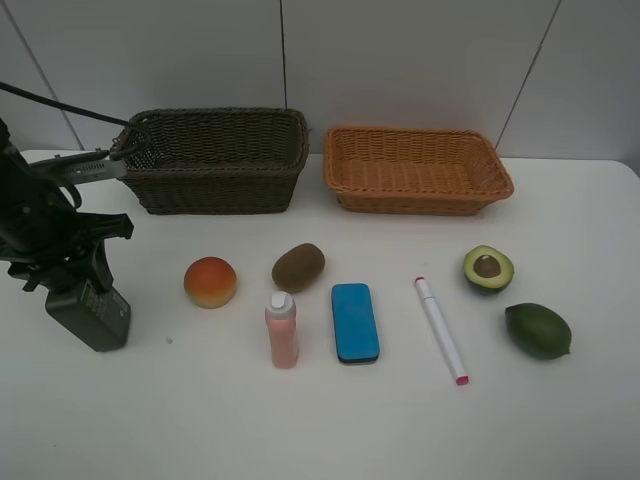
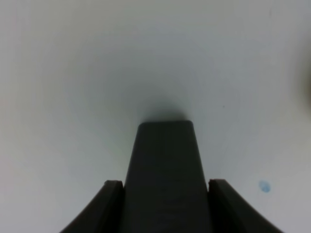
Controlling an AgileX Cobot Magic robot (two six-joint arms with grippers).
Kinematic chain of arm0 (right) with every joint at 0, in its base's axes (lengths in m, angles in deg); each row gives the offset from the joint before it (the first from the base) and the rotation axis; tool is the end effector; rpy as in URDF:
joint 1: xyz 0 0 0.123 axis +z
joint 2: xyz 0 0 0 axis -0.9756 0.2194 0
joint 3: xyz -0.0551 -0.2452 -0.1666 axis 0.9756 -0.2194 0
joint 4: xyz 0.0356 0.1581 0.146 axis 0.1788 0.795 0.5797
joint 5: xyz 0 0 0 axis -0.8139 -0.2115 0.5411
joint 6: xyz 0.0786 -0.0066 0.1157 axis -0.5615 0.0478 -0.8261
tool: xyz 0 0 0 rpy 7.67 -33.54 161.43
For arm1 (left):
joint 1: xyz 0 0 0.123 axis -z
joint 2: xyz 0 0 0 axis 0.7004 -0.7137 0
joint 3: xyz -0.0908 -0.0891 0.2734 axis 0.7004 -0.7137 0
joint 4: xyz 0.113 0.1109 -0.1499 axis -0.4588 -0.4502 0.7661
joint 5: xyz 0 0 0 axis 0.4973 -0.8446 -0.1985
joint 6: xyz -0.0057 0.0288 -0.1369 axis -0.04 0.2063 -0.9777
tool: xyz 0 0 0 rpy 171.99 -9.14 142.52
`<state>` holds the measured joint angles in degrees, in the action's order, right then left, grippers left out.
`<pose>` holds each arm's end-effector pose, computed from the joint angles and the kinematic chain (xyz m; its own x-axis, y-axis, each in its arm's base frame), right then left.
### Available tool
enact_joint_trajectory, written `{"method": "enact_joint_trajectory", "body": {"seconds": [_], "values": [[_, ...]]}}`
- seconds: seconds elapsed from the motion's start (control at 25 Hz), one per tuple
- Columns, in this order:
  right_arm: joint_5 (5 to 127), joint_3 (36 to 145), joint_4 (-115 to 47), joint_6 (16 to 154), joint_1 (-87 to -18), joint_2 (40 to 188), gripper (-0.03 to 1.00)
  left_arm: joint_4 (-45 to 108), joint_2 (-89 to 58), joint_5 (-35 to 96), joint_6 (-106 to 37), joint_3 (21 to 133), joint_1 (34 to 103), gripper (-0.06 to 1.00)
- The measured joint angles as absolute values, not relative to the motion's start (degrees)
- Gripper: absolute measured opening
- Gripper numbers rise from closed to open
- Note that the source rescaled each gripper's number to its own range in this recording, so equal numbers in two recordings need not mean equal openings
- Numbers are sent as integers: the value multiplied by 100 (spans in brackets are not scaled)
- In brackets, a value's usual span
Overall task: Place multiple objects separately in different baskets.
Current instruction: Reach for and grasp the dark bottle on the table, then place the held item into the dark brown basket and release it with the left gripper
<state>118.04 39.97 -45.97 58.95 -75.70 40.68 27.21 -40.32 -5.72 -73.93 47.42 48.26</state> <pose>-0.0095 -0.0096 0.2431 -0.4376 0.0100 -0.8991 0.0410 0.9991 -0.0089 0.2713 -0.0326 0.1464 -0.9829 -0.1552 -0.0991 -0.1421 0.9816 -0.1279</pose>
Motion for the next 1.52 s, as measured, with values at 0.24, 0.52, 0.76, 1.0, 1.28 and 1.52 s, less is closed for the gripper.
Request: {"method": "enact_joint_trajectory", "body": {"seconds": [0.24,0.52,0.76,1.0,1.28,1.52], "values": [[11804,3997,-4597,5895,-7570,4068,92,2696,-4050,-1457,-7393,5502,4826,10],[11804,3997,-4597,5895,-7570,4068,92,2651,-4105,-2780,-7511,7541,4826,10],[11804,3997,-4597,5895,-7570,4068,92,2651,-5089,-2941,-7518,9436,4826,10],[11804,3997,-4597,5895,-7570,4068,92,2562,-6985,-2864,-7518,11715,4826,10],[11804,3997,-4597,5895,-7570,4068,92,2499,-8114,-2869,-7405,13093,4826,12],[11804,3997,-4597,5895,-7570,4068,92,2504,-8194,-2994,-7254,13258,4826,92]]}}
